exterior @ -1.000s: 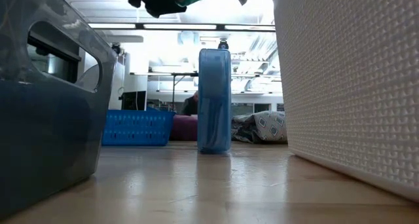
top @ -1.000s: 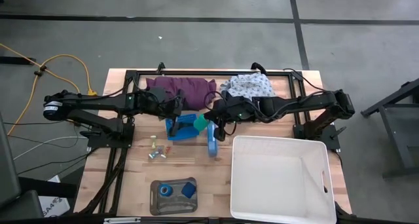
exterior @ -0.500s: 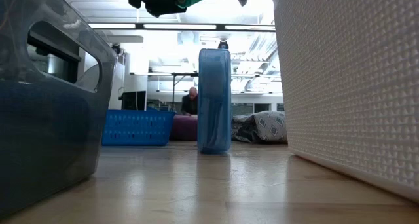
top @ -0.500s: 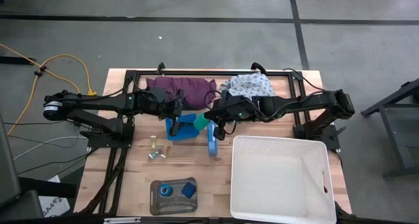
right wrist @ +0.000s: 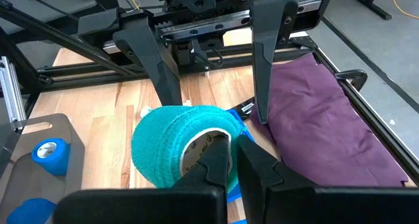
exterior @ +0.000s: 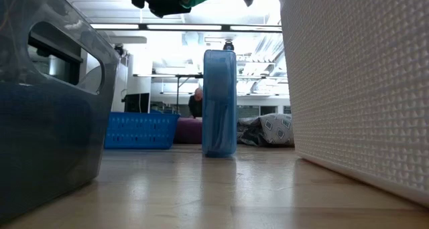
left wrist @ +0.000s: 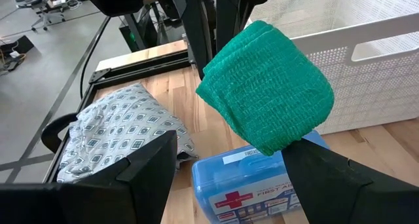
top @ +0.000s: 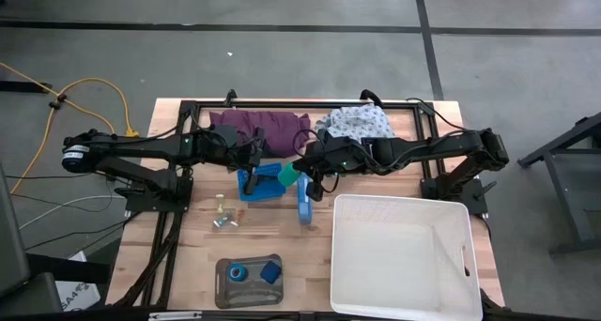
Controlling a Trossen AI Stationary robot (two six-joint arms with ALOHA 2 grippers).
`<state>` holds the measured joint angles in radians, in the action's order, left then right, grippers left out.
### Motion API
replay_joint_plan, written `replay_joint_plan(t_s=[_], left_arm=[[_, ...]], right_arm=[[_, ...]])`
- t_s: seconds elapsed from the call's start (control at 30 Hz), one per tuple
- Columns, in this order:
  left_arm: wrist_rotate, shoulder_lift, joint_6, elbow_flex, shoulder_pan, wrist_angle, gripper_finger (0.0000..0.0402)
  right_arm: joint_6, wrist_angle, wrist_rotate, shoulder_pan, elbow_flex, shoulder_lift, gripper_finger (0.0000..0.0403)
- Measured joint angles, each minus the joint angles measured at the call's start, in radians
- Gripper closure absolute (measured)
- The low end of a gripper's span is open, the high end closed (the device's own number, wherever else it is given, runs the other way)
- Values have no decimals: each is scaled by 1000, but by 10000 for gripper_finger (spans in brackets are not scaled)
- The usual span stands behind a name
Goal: Pick & Place Medicine items
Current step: Put the green bandage into the black bin
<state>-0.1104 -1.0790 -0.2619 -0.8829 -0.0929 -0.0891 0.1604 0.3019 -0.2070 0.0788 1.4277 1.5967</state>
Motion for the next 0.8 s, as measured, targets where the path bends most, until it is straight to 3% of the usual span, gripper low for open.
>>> replay_joint_plan(t_s=[0.8], left_arm=[[-5,-1,102,0,0,23,136]], right_arm=[[25,3,24,0,0,0,397]])
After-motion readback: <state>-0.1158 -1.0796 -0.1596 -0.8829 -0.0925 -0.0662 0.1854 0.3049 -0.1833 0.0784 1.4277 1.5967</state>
